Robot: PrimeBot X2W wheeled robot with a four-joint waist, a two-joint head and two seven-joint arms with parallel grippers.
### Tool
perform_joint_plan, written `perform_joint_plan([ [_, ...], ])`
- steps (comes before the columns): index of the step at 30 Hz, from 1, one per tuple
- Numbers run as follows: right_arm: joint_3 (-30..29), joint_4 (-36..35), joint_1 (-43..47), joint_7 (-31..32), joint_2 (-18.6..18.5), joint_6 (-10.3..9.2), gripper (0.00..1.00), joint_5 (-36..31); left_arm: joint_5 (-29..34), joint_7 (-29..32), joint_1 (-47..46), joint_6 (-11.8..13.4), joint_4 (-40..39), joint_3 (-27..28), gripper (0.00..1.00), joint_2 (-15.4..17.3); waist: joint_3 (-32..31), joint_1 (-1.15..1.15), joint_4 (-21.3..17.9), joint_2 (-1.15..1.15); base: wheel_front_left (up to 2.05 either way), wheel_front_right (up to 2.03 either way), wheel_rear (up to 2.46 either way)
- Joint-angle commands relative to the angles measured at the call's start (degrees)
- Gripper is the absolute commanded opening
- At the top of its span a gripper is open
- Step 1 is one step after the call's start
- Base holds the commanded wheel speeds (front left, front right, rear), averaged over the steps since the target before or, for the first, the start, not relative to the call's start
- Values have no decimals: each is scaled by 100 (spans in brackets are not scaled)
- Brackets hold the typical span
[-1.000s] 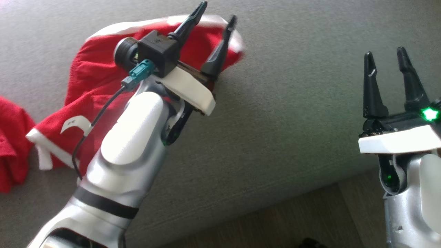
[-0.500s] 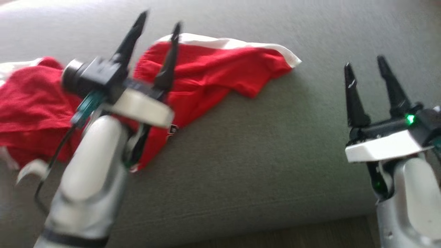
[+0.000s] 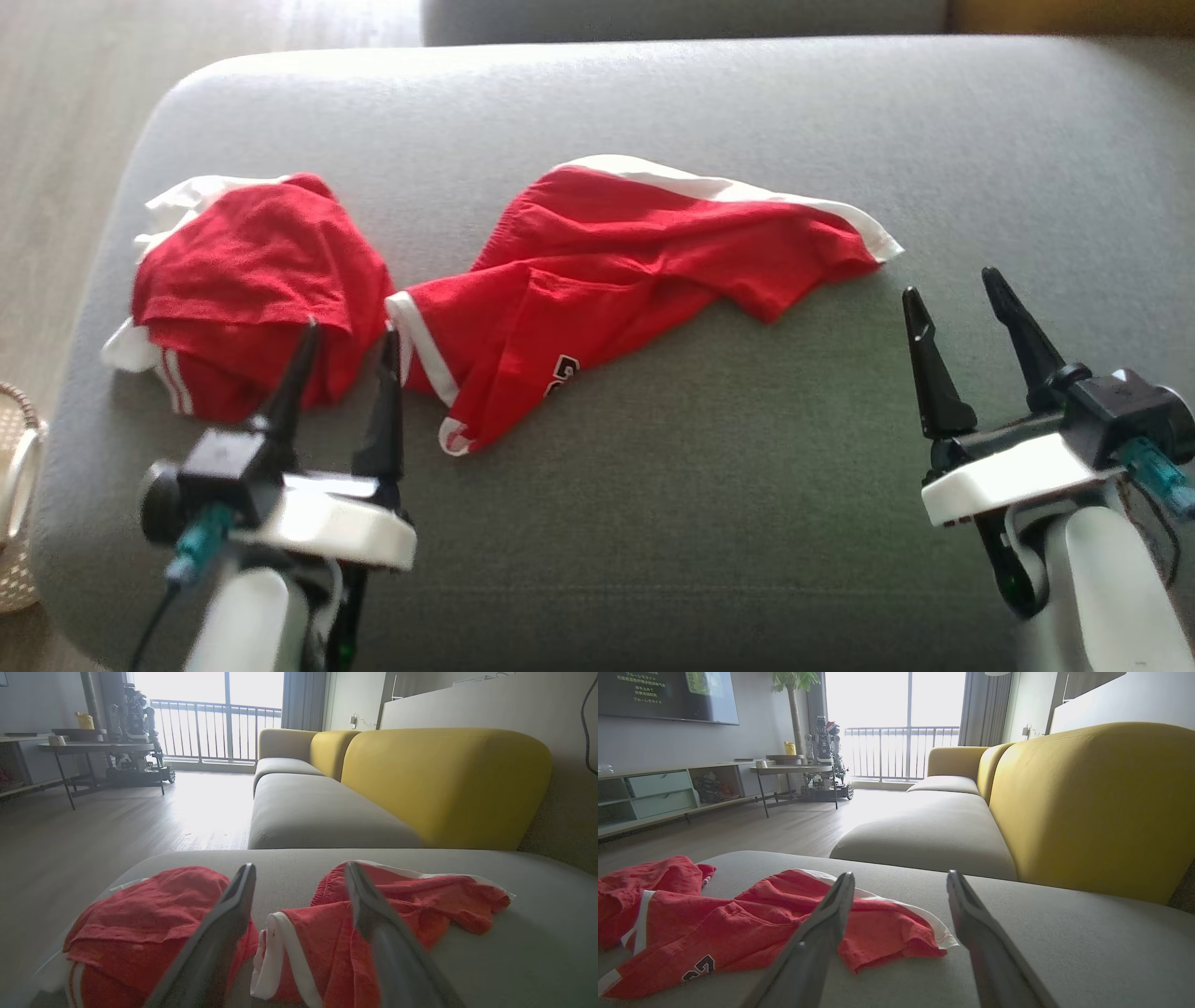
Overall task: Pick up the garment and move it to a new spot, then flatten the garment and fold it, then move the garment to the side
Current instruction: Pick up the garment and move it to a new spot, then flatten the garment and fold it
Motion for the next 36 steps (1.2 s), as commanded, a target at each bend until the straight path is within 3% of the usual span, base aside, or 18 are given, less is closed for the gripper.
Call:
perform_joint_plan([
  [1,136,-144,-59,-36,-40,-1,100,-20,20,-28,-143,28,-231,317,100,-54,-60,0,102,0,0,0,0],
  [8,270,-78,-102,-36,-40,-1,100,-271,176,-28,-45,-148,-203,476,100,-298,21,0,393,0,0,0,0],
  [14,932,124,-412,121,-40,-1,100,-263,289,-28,-109,-273,-121,532,100,-393,202,0,752,0,0,0,0],
  [24,1894,1234,-1291,429,-40,-1,100,-378,302,-28,-224,-372,24,234,100,-469,582,0,1519,0,0,0,0],
  [36,1694,2655,-2280,418,-40,-1,100,-598,58,-28,-333,-227,43,-273,100,-474,856,0,2071,0,0,0,0],
])
